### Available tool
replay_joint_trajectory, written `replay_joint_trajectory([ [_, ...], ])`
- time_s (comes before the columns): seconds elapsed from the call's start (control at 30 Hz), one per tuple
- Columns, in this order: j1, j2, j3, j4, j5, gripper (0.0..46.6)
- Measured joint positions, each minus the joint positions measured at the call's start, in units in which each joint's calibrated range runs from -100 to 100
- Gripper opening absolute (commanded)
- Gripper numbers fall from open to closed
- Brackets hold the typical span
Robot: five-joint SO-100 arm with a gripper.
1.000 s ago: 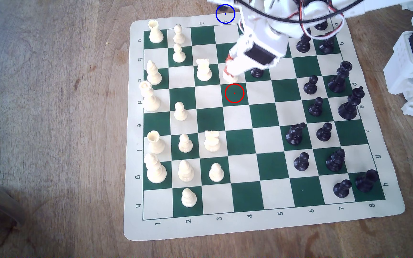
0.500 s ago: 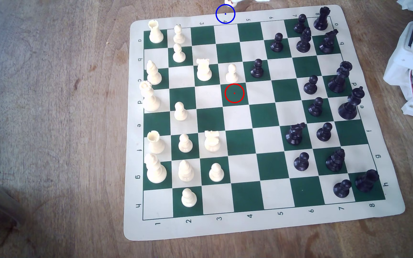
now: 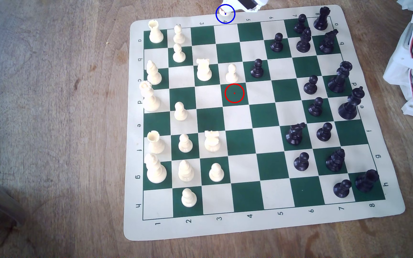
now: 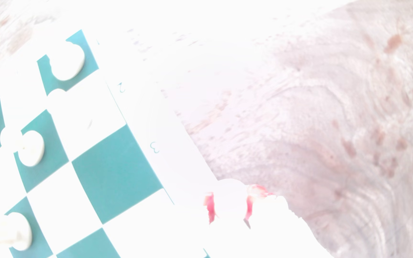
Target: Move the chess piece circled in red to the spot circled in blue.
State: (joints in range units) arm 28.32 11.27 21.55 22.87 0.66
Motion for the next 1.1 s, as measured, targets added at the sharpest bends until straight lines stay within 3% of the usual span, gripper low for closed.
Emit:
replay_joint_trajectory([
  [0.6, 0.3, 2.4, -0.7, -1.4, 0.0, 3.7],
  [0.67, 0.3, 2.4, -0.8, -1.4, 0.0, 7.7],
  [0.7, 0.3, 2.4, -0.8, -1.4, 0.0, 15.7],
  [0.73, 0.3, 2.5, -0.8, -1.7, -0.2, 20.7],
  [0.83, 0.3, 2.8, -0.9, -1.9, -0.5, 29.1],
  [1.1, 0.5, 2.8, -0.9, -1.5, -0.3, 30.1],
])
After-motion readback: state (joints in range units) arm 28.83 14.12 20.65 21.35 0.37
